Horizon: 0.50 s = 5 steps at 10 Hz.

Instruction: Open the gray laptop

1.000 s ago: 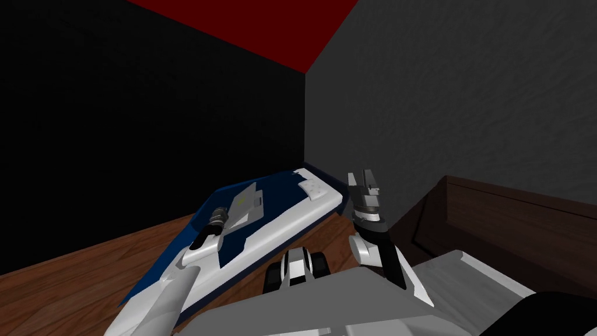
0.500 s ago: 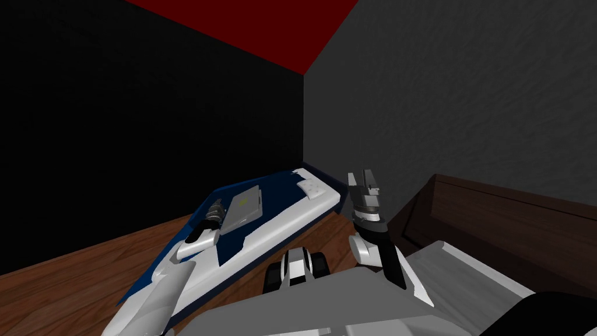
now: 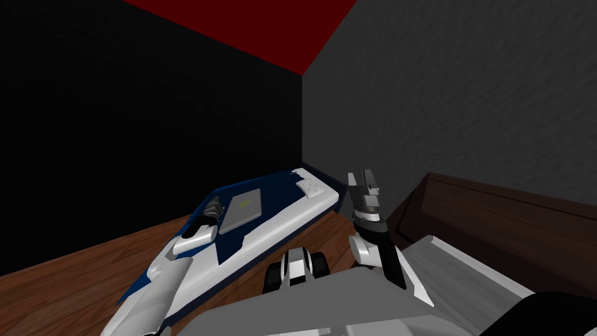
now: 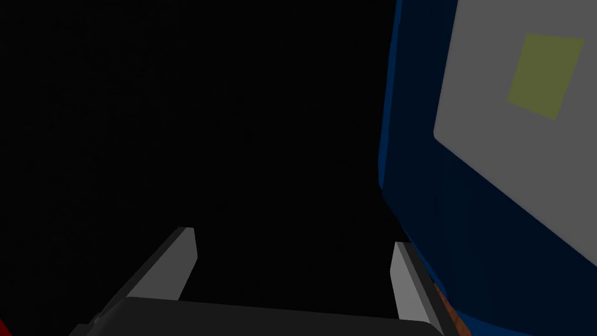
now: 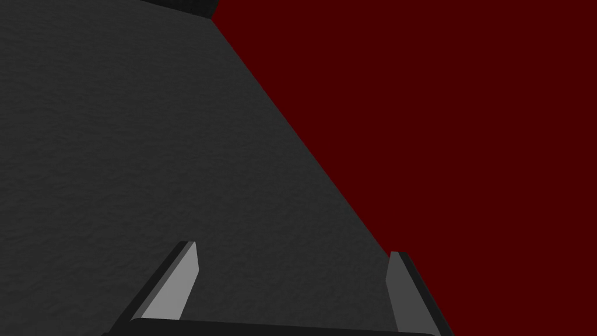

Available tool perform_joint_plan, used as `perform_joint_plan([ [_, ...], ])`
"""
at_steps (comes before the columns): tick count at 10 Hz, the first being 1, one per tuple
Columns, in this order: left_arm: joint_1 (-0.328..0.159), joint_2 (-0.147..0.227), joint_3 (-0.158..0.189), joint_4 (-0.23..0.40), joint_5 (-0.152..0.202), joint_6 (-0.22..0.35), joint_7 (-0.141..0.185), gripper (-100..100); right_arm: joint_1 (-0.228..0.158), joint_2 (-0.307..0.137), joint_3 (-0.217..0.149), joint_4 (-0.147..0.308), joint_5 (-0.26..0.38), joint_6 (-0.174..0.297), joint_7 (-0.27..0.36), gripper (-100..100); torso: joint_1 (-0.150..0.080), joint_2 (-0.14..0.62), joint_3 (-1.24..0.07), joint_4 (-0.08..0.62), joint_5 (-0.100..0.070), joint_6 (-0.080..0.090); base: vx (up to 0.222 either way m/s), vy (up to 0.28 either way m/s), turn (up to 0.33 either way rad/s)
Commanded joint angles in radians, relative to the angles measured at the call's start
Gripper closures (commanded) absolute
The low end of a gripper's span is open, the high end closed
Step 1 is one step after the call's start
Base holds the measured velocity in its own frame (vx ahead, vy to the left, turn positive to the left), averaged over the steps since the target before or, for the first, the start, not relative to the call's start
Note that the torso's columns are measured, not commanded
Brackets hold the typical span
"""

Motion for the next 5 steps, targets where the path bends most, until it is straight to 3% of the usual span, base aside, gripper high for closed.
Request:
perform_joint_plan([
  [1, 0.0, 0.0, 0.0, 0.0, 0.0, 0.0, 0.0, 0, 0.0, 0.0, 0.0, 0.0, 0.0, 0.0, 0.0, 0, 0.0, 0.0, 0.0, 0.0, 0.0, 0.0, 0.0, 0.0, 0.0],
  [5, 0.0, 0.0, 0.0, 0.0, 0.0, 0.0, 0.0, 0, 0.0, 0.0, 0.0, 0.0, 0.0, 0.0, 0.0, 0, -0.001, 0.001, 0.0, 0.0, 0.0, 0.0, 0.0, 0.0, 0.0],
])
